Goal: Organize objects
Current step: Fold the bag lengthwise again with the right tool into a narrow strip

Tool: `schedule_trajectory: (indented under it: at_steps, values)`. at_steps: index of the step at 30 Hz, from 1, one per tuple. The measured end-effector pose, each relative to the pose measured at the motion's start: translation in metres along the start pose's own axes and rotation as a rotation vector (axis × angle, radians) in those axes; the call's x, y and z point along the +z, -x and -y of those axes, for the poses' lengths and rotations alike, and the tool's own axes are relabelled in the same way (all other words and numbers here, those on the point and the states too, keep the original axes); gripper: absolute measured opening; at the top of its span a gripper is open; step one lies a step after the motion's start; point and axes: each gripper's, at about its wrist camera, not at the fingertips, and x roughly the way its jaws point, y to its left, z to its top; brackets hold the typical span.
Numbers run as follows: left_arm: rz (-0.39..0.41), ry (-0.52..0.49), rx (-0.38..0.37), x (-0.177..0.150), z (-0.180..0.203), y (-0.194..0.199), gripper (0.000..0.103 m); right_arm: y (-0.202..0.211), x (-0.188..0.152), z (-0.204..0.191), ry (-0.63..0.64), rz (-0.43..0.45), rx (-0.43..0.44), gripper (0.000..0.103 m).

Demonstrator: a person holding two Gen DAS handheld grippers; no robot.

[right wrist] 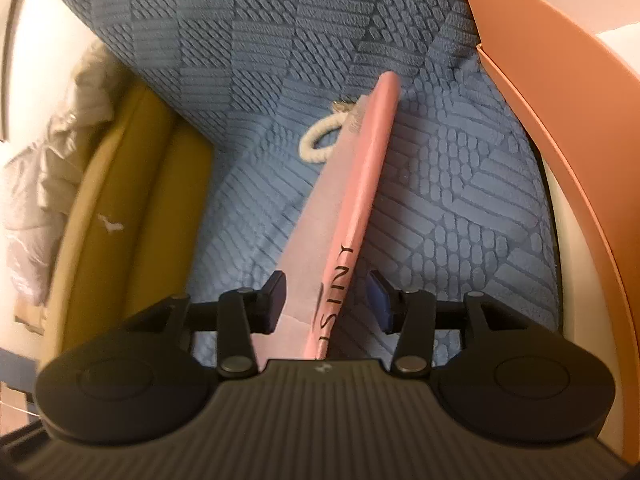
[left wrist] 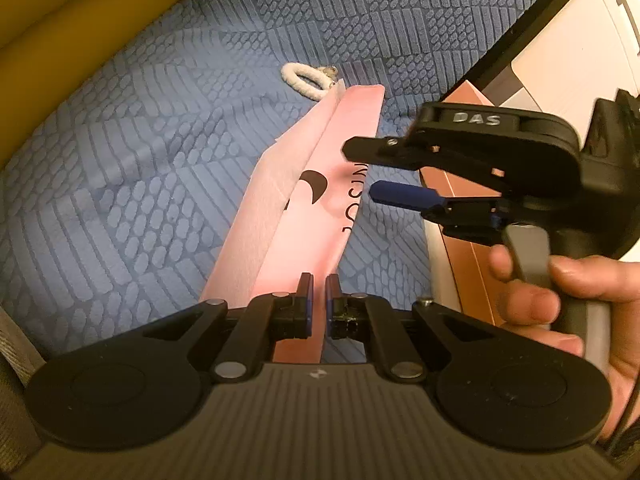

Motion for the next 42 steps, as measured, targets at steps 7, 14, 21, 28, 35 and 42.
schedule_trajectory:
  at_steps: [7,14,21,28,35,42]
  values:
    - [-0.028,-0.006,0.008,0.001,0.000,-0.005,0.008,-0.020,-0.006,-0.006,0.070,-0.009,-0.022,0.041]
    - [-0.060,-0.019,-0.009,0.006,0.001,-0.012,0.010,-0.020,-0.010,-0.002,0.074,0.010,-0.076,0.015]
    - [-0.062,0.012,-0.069,0.012,-0.006,-0.016,0.048,-0.016,-0.010,-0.008,0.049,0.011,-0.115,0.014]
    - [-0.046,-0.117,0.001,0.007,0.012,-0.022,0.049,-0.006,-0.012,-0.007,0.015,0.017,-0.141,0.011]
    - [-0.032,-0.193,0.012,0.002,0.019,-0.026,0.028,0.003,-0.011,0.001,-0.027,0.018,-0.153,0.010]
    - [-0.043,0.004,-0.095,0.016,-0.008,-0.026,0.012,0.015,-0.009,-0.021,0.096,0.072,-0.089,0.022]
